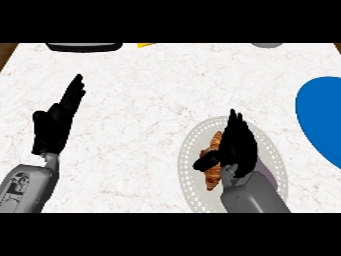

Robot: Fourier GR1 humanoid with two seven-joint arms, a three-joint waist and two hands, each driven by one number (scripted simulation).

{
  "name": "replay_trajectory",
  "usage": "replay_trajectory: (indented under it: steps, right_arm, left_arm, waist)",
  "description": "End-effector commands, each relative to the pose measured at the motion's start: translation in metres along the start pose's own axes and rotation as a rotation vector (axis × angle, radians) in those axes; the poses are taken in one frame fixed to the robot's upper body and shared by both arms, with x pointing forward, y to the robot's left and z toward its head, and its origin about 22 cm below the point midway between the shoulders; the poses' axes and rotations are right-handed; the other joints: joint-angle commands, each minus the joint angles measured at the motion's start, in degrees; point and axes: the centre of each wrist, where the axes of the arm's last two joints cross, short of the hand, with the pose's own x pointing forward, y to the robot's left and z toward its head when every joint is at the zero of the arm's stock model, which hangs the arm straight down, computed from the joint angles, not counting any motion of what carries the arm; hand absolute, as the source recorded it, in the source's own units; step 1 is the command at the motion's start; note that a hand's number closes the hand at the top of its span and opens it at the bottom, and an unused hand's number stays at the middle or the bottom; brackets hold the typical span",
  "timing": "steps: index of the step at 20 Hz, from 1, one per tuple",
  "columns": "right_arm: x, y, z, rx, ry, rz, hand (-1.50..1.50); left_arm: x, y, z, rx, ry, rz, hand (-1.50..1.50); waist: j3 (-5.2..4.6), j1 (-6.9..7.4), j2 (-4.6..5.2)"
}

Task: Pick the croissant from the placemat and place it in the plate

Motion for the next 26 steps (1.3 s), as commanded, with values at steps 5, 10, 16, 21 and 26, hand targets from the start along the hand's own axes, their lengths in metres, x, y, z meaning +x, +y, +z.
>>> replay_trajectory:
  steps: [5,10,16,21,26]
  right_arm:
    - [-0.011,0.013,0.003,0.050,0.237,0.017,-1.50]
    - [-0.007,0.007,-0.017,0.054,0.242,0.020,-1.50]
    - [-0.026,0.035,-0.007,-0.050,0.201,0.054,1.50]
    - [-0.010,0.034,-0.008,-0.089,0.187,0.042,1.50]
    - [-0.004,0.008,-0.008,-0.224,0.137,0.028,1.50]
  left_arm:
    - [-0.004,0.008,0.002,0.000,0.003,-0.002,0.00]
    - [0.002,0.006,-0.003,-0.019,0.008,0.005,0.00]
    - [0.008,0.013,-0.004,-0.015,0.014,0.001,0.00]
    - [-0.008,0.006,0.001,-0.013,-0.001,-0.001,0.00]
    - [0.021,0.002,-0.007,-0.004,-0.004,-0.006,0.00]
  waist:
    - [0.02,-0.08,0.02]
    - [0.03,0.00,0.13]
    - [0.05,0.03,0.03]
    - [0.04,0.41,0.13]
    - [0.05,0.11,-0.03]
